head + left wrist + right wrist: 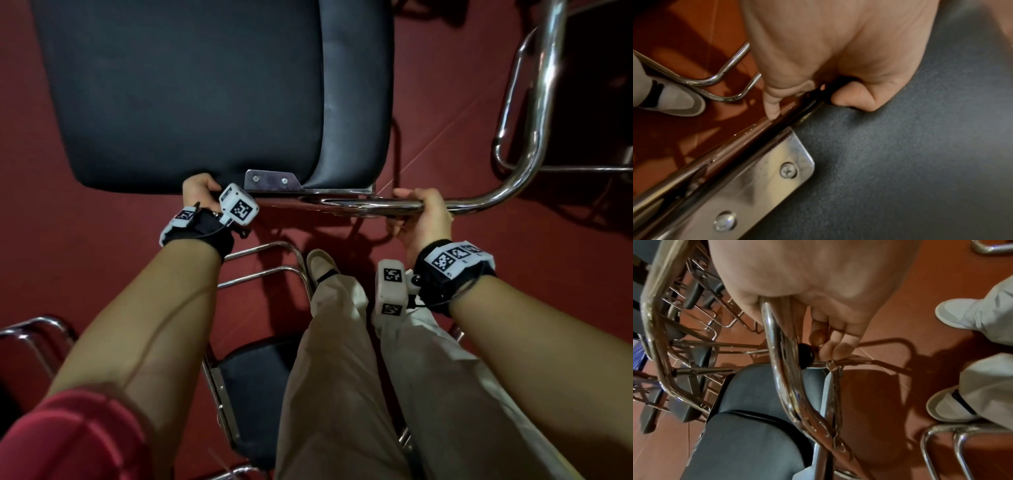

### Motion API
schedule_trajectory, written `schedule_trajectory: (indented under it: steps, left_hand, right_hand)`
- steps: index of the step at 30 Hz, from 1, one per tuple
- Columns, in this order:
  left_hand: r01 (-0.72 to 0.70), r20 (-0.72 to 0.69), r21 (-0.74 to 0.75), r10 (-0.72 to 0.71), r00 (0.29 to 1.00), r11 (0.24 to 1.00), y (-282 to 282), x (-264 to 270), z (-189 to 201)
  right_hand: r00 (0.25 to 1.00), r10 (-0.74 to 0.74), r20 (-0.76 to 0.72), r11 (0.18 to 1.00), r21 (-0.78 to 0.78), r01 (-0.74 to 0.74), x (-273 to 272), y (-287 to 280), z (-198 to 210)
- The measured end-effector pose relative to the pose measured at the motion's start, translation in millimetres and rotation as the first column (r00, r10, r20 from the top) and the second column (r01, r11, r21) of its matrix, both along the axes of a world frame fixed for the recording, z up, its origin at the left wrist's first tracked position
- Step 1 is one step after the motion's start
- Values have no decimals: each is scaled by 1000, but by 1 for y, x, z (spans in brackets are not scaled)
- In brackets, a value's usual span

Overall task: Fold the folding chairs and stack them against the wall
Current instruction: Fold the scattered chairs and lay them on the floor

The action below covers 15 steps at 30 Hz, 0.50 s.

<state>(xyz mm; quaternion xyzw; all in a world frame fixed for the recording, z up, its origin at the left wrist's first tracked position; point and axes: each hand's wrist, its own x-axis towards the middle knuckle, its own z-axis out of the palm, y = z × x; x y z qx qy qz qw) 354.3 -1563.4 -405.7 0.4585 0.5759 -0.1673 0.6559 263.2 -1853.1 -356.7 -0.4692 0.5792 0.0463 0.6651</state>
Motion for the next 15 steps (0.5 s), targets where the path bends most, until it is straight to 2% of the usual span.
schedule_trajectory:
  steps: [6,13,15]
  left_hand:
    - [4,37,-41,-3,999,999,-37,-2,33]
    - [26,149,-110,-9,989,994,-88,-3,68]
    - [63,148,-77,-51,988,995,-100,-2,79]
  right_hand:
    - [1000,-18,-21,999,-46,18,-3,-34,2]
    - [999,-37,-29,999,-41,36,-9,-76,15]
    - [999,-32,-8,999,-42,31,-11,-83,18]
